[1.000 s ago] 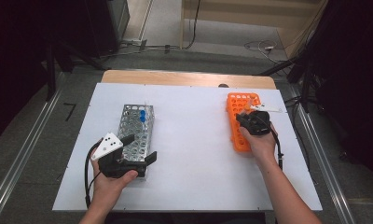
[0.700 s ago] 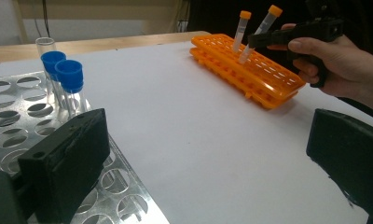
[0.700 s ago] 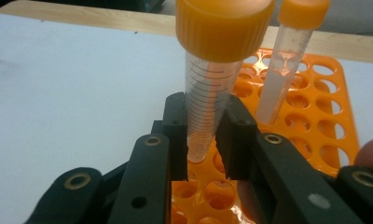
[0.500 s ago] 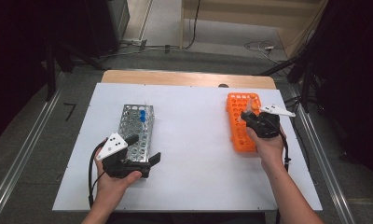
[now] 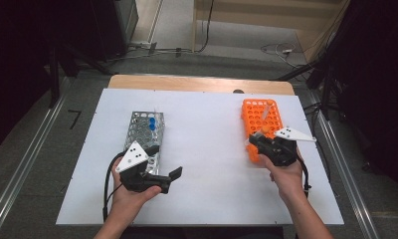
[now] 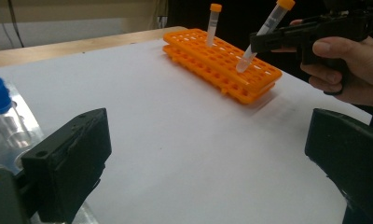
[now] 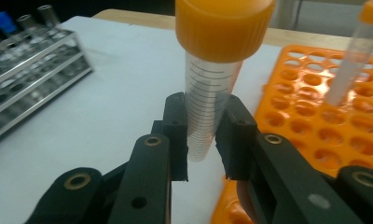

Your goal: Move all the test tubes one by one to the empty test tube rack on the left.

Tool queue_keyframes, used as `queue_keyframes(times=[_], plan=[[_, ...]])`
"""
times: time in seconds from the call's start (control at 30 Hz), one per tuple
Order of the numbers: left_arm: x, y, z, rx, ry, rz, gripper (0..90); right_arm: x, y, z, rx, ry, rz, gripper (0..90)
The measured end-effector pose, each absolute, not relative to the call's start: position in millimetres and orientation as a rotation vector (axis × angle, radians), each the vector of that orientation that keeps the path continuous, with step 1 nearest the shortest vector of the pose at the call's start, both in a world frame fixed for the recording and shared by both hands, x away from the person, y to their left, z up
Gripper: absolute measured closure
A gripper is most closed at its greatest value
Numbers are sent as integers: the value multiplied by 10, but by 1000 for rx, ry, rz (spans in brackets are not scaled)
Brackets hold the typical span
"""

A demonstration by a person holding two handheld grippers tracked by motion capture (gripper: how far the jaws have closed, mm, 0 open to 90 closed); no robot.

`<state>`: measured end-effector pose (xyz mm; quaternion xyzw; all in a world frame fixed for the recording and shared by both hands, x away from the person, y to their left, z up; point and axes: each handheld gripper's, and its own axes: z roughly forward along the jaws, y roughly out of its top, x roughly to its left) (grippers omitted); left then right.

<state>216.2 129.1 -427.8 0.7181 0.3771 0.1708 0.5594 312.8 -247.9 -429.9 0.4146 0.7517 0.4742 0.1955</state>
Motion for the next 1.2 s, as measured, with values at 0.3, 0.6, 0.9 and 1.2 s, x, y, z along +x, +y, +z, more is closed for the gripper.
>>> queue_keyframes(times=[0.3, 0.6, 0.9, 1.2], plan=[[2156, 1174, -4279, 1712, 850, 366, 19, 2864, -2191, -4331, 1020, 2241, 1378, 723], [2158, 1019, -4264, 1724, 796, 335, 98, 2663, -1886, -4391, 897, 2359, 1383, 723], [2131, 890, -4261, 1746, 715, 295, 323, 2521, -1643, -4435, 780, 2456, 1380, 723], [2134, 739, -4272, 1788, 650, 256, 502, 2390, -1432, -4451, 671, 2549, 1371, 723]])
